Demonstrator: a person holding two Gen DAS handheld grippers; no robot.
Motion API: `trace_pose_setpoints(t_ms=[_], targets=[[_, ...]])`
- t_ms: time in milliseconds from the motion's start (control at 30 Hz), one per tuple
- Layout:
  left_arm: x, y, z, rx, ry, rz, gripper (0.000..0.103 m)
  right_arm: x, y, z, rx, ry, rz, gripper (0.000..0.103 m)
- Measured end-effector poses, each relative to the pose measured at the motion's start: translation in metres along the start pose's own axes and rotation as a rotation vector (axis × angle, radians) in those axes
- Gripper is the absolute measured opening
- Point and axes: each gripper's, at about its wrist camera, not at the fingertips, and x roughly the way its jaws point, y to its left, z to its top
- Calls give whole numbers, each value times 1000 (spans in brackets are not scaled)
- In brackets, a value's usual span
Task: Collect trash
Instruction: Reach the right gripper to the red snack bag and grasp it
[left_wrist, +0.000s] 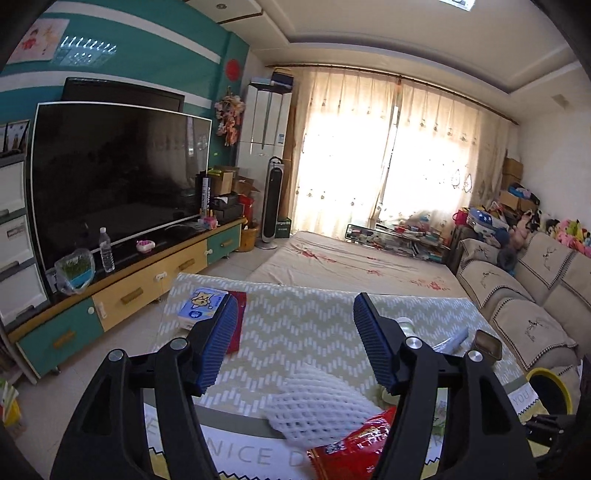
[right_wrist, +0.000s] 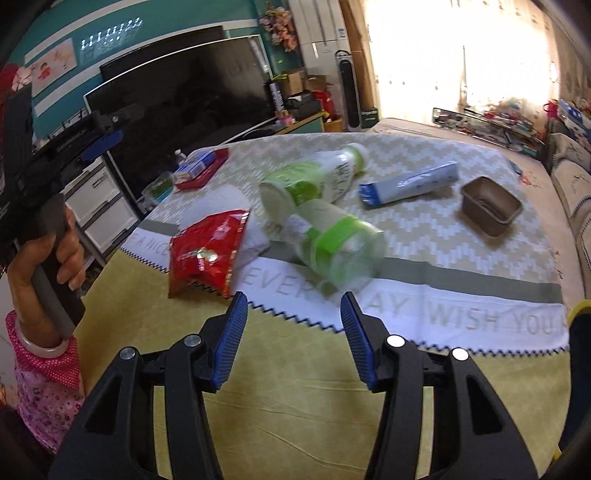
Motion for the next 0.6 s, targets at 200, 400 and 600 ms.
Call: trace_pose_setpoints(t_ms=[200, 400, 600], targets=[[17, 15, -11, -19, 13, 32, 65, 30, 32, 12, -58, 51, 66, 50], [14, 5, -19, -38, 22, 45, 65, 55, 50, 18, -125, 109, 64, 50], [16, 0, -27, -14, 33, 35, 65, 68, 60, 23, -164, 117, 50, 45]])
